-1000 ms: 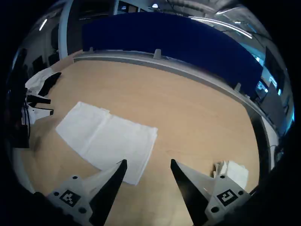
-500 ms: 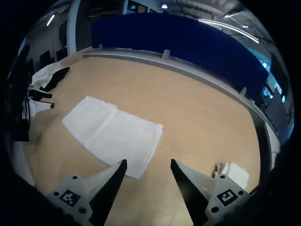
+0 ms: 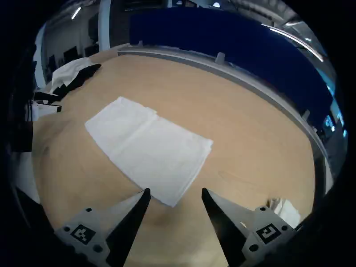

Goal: Fold towel

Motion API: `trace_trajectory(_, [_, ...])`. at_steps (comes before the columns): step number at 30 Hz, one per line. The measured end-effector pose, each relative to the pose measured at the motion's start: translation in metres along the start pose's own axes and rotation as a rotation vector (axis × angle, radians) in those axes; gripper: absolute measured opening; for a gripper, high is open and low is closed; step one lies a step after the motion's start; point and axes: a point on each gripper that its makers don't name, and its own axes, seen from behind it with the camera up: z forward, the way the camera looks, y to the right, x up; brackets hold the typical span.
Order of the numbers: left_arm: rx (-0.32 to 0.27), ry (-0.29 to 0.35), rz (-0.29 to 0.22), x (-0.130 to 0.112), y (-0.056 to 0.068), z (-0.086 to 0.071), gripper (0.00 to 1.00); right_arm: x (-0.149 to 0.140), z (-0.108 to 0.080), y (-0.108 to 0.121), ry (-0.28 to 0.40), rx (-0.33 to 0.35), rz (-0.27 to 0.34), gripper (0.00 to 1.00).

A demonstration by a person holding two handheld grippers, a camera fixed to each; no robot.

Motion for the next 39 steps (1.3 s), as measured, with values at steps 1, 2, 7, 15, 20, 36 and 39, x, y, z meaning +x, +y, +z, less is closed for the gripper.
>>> trace_trajectory(1, [0.004,0.000,-0.002,-0.001,-0.001,-0.002,0.91,-0.001,0.001,0.000,-0.004,0.005,-0.006,0.87])
trace_trajectory(2, [0.007,0.001,-0.003,-0.002,-0.002,-0.005,0.92,-0.002,0.002,-0.001,-0.008,0.010,-0.011,0.86])
trace_trajectory(7, [0.024,0.000,-0.029,-0.006,-0.008,-0.015,0.92,-0.009,0.009,-0.004,-0.036,0.042,-0.040,0.78])
trace_trajectory(15, [0.035,0.003,-0.048,-0.010,-0.016,-0.027,0.91,-0.019,0.018,-0.006,-0.078,0.070,-0.069,0.62])
trace_trajectory(20, [0.040,0.005,-0.046,-0.010,-0.019,-0.030,0.92,-0.024,0.021,-0.006,-0.095,0.078,-0.075,0.50])
trace_trajectory(36, [0.041,0.005,-0.063,-0.009,-0.025,-0.032,0.92,-0.031,0.029,-0.008,-0.132,0.091,-0.071,0.07])
trace_trajectory(39, [0.039,0.007,-0.062,-0.008,-0.025,-0.033,0.92,-0.029,0.028,-0.008,-0.128,0.086,-0.072,0.06])
